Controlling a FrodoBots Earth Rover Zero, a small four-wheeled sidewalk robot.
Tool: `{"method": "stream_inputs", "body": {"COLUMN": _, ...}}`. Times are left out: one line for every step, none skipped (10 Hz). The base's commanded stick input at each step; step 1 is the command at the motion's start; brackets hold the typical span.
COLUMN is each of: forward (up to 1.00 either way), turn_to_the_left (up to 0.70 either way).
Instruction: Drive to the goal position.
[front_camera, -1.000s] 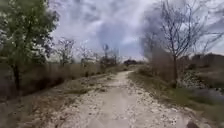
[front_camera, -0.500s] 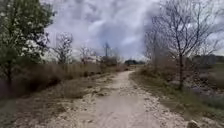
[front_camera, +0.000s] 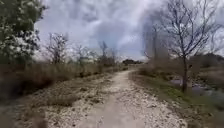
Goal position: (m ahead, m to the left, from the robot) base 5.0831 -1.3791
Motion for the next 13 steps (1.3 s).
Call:
{"method": "stream_inputs", "body": {"forward": 0.7, "turn_to_the_left": 0.0}}
{"method": "stream_inputs", "body": {"forward": 0.7, "turn_to_the_left": 0.0}}
{"method": "stream_inputs", "body": {"forward": 0.7, "turn_to_the_left": 0.0}}
{"method": "stream_inputs", "body": {"forward": 0.7, "turn_to_the_left": 0.0}}
{"method": "stream_inputs", "body": {"forward": 0.7, "turn_to_the_left": -0.05}}
{"method": "stream_inputs", "body": {"forward": 0.7, "turn_to_the_left": -0.28}}
{"method": "stream_inputs", "body": {"forward": 0.7, "turn_to_the_left": -0.35}}
{"method": "stream_inputs", "body": {"forward": 0.7, "turn_to_the_left": -0.35}}
{"method": "stream_inputs", "body": {"forward": 0.7, "turn_to_the_left": -0.34}}
{"method": "stream_inputs", "body": {"forward": 0.7, "turn_to_the_left": -0.29}}
{"method": "stream_inputs", "body": {"forward": 0.7, "turn_to_the_left": -0.24}}
{"method": "stream_inputs", "body": {"forward": 0.7, "turn_to_the_left": -0.06}}
{"method": "stream_inputs", "body": {"forward": 0.7, "turn_to_the_left": 0.0}}
